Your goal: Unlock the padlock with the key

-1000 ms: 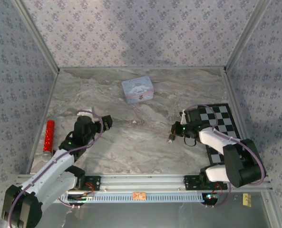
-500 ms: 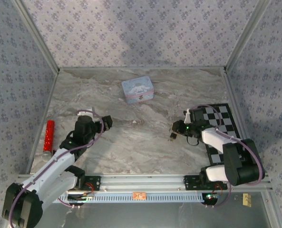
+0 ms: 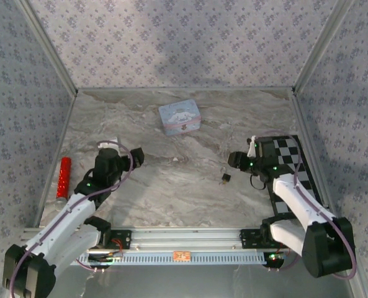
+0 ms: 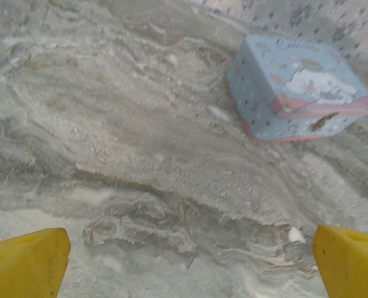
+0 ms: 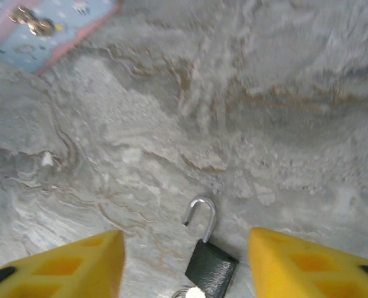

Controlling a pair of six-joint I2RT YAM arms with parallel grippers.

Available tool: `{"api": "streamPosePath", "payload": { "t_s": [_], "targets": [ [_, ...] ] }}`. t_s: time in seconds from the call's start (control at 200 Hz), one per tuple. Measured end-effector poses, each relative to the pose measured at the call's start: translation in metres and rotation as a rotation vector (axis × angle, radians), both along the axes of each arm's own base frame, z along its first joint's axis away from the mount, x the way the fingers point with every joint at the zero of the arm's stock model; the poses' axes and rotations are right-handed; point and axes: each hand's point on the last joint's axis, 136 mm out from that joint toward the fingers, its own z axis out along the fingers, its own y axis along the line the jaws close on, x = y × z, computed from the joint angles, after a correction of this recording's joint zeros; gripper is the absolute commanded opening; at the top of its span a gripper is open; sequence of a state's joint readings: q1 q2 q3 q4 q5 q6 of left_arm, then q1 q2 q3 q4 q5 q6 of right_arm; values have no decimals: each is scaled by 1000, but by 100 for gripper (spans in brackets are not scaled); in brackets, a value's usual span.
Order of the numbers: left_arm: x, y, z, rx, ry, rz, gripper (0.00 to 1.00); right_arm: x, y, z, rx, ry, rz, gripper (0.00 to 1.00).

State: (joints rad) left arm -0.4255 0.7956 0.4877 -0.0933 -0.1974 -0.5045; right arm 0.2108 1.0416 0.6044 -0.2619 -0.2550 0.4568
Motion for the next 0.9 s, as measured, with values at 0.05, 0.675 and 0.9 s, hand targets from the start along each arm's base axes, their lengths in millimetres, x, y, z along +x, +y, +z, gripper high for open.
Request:
{"api": "streamPosePath", "payload": {
  "t_s": [0.05, 0.675, 0.9],
  "targets": [
    [1, 0, 9, -12, -19, 3, 100, 6, 0, 20, 2, -39, -7, 82],
    [18, 89, 18, 303, -139, 495, 100, 34, -46, 71, -411, -559, -83, 99],
    [60, 87, -3, 661, -58, 475, 100, 46, -96, 45, -636, -524, -220, 99]
  ]
}}
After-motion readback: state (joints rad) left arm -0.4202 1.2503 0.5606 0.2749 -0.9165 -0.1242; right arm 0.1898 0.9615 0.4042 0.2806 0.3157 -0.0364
